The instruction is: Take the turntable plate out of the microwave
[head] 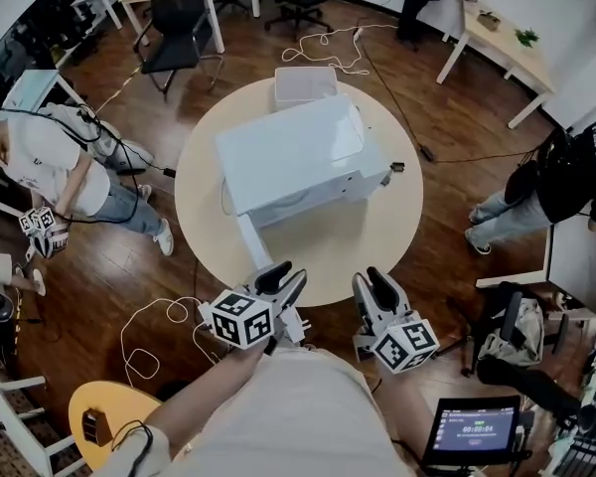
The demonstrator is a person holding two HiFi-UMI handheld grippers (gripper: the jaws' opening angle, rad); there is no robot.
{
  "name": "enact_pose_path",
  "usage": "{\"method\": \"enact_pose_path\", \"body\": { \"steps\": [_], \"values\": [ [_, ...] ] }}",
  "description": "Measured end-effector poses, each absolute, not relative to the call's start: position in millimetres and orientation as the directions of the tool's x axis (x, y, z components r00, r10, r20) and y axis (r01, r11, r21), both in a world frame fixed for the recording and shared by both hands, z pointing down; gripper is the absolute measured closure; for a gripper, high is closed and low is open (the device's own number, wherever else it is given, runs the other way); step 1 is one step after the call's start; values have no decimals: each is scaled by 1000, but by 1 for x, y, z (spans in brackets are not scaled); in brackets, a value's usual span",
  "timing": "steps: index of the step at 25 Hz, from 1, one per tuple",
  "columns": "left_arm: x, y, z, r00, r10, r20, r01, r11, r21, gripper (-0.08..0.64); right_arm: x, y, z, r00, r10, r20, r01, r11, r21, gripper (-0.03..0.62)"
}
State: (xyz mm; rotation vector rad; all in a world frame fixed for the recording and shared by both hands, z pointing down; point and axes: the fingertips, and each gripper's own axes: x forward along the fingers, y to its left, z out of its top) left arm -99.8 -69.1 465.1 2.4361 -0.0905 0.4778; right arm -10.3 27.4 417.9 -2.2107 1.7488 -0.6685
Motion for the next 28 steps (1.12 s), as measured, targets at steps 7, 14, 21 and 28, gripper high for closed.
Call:
{"method": "enact_pose_path", "body": {
  "steps": [7, 14, 21, 28],
  "values": [
    [-93, -75, 468, 931, 72, 357, -166, -787, 594, 396, -1, 14, 418, 190, -961, 200, -853, -263, -452, 471],
    [-87, -74, 466, 925, 33, 377, -213, -778, 591, 396, 14, 11, 421, 162, -965, 206, -846, -243, -475, 471],
    [-66, -72, 475, 901, -80, 427, -340, -743, 576, 397, 49, -8, 449, 21, -973, 231, -836, -144, -530, 471],
    [-39, -82, 482, 849, -261, 460, -507, -649, 567, 396, 92, -38, 458, -171, -954, 246, -842, 12, -540, 471]
  ]
}}
